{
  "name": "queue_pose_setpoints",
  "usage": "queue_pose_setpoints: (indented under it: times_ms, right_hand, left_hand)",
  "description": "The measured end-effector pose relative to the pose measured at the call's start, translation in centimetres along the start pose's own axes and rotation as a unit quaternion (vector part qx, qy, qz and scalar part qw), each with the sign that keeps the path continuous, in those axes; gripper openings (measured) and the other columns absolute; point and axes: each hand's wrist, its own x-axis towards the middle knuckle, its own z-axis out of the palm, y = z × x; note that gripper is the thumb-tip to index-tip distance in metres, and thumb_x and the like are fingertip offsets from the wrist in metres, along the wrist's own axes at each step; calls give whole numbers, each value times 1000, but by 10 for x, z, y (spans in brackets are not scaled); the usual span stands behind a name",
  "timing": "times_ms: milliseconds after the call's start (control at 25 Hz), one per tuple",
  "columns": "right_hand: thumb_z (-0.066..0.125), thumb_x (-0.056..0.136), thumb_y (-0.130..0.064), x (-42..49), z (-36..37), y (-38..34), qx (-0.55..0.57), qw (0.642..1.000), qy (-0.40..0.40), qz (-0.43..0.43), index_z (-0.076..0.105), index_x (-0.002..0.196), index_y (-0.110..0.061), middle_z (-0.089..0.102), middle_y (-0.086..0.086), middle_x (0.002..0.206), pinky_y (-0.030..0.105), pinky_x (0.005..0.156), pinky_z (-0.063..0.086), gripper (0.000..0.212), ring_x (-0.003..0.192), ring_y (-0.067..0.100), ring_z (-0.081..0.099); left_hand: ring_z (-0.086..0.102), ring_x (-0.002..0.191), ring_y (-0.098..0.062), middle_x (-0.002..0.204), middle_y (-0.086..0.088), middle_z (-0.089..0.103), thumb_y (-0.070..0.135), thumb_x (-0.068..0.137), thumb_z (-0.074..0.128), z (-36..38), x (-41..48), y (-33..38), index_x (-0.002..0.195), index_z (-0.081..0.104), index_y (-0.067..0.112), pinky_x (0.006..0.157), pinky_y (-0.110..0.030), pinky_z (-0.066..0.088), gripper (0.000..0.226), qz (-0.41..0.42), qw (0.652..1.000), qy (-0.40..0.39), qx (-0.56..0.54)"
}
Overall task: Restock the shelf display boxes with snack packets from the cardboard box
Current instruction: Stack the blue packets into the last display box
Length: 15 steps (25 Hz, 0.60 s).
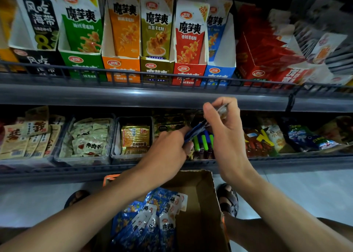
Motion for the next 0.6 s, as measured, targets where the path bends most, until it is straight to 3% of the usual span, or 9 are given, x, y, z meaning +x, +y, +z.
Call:
queue_pose_setpoints:
  times_ms: [80, 160, 280, 400, 520, 600]
  right_hand:
    - [60, 82, -52, 2, -1, 2, 21, 999, -7, 35, 51, 93, -28, 47, 24, 117, 50, 88, 51, 28, 103, 36, 51]
    - [59, 81, -55, 3, -3, 5, 25, 997, -13, 76, 50, 91, -30, 46, 25, 120, 60, 92, 48, 28, 111, 42, 51]
    - [58, 91, -49, 5, -7, 9, 41, 991, -30, 126, 49, 92, -27, 50, 18, 122, 50, 90, 54, 24, 113, 34, 56]
    - [55, 98, -38, 8, -15, 8, 72, 980, -89, 161, 48, 95, -16, 62, 6, 102, 42, 88, 57, 23, 101, 20, 65]
    - [65, 89, -37, 20, -27, 3, 39, 976, -145, 159, 55, 109, -11, 68, 7, 106, 35, 88, 58, 35, 100, 17, 68]
    - [74, 76, -30, 31, -37, -7, 6, 973, -180, 142, 60, 112, -13, 72, 3, 100, 28, 77, 58, 42, 90, 14, 70]
  left_hand:
    - [62, 88, -18, 107, -4, 65, 26, 100, 50, 1, 3, -2, 141, 44, 29, 79, -43, 57, 42, -8, 1000, -11, 8]
    - [65, 81, -19, 98, -4, 67, 24, 99, 51, 2, 6, -5, 135, 49, 26, 71, -44, 59, 36, -22, 999, -39, 13]
    - [68, 76, -21, 98, -5, 62, 26, 98, 53, 2, 8, -8, 120, 54, 20, 55, -38, 60, 23, -48, 996, -72, 16]
    - [68, 78, -20, 100, -5, 61, 26, 97, 57, -2, 11, -9, 112, 56, 17, 51, -32, 59, 18, -78, 992, -93, 15]
    - [67, 77, -16, 95, -8, 66, 18, 96, 57, -13, 14, -8, 112, 55, 11, 52, -29, 57, 17, -106, 981, -121, -106]
    - [68, 75, -18, 93, -12, 71, 14, 95, 60, -27, 16, -6, 109, 58, 5, 51, -30, 57, 17, -114, 957, -162, -211]
